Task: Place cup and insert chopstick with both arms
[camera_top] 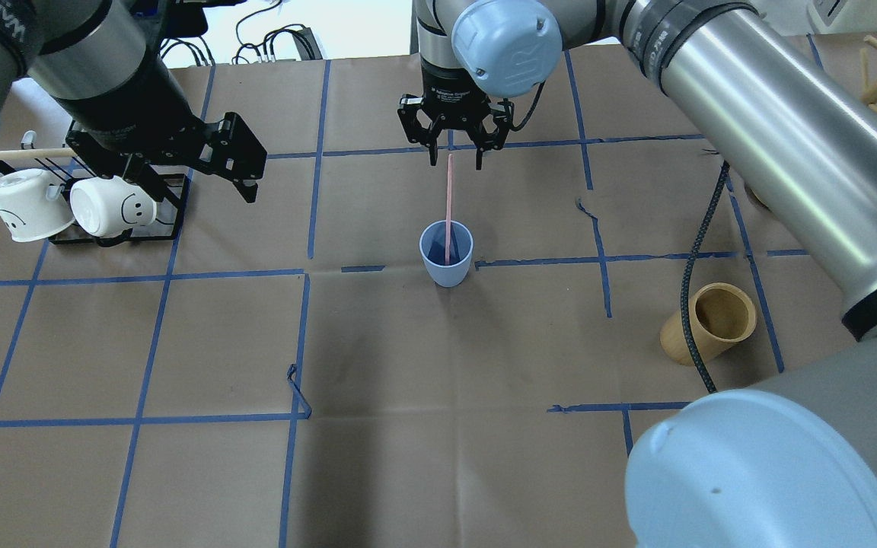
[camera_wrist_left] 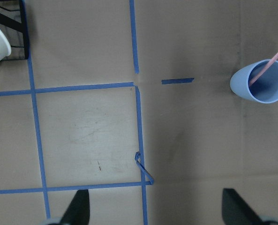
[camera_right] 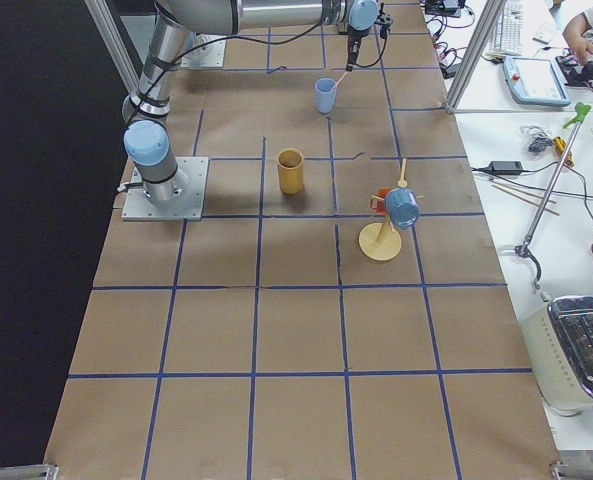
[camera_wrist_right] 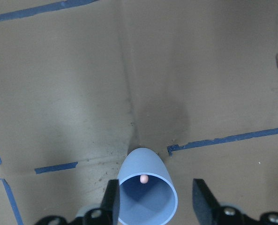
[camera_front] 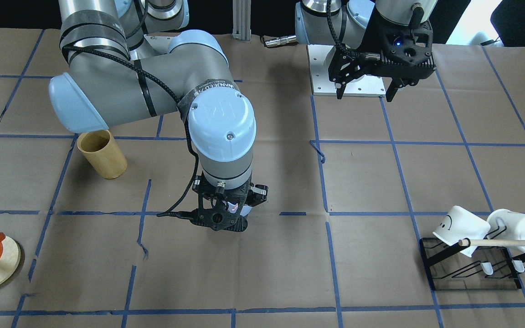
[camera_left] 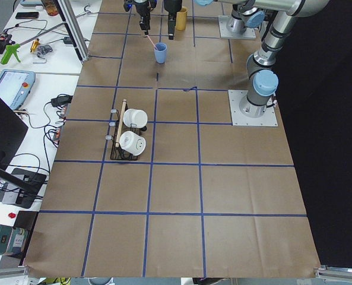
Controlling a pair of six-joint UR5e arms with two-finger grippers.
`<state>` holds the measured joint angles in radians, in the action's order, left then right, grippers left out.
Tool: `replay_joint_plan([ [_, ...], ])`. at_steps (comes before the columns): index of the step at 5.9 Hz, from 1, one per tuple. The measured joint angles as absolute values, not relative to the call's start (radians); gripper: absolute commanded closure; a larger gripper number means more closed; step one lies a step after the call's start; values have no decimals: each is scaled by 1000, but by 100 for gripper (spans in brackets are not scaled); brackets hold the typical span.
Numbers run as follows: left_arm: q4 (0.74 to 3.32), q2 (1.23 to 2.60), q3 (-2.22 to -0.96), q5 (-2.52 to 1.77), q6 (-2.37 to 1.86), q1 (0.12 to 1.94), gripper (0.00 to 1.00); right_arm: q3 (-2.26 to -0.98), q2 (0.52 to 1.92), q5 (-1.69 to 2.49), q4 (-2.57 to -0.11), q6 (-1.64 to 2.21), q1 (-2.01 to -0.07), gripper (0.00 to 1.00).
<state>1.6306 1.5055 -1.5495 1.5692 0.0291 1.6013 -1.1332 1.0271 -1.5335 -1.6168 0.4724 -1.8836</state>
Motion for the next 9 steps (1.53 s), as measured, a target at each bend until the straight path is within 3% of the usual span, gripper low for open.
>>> replay_joint_plan([
  [3, 1631, 1505, -1549, 1565, 35, 1591, 1, -1179, 1200, -1555, -1504, 215, -1747, 1],
  [6, 1632, 1500, -1552, 1568, 34, 1589, 1, -1525, 1525, -1571, -1553, 92, -1585, 0],
  [9, 1632, 1498, -1552, 1568, 32, 1588, 1, -1584, 1587, -1588, -1577, 101, -1564, 0],
])
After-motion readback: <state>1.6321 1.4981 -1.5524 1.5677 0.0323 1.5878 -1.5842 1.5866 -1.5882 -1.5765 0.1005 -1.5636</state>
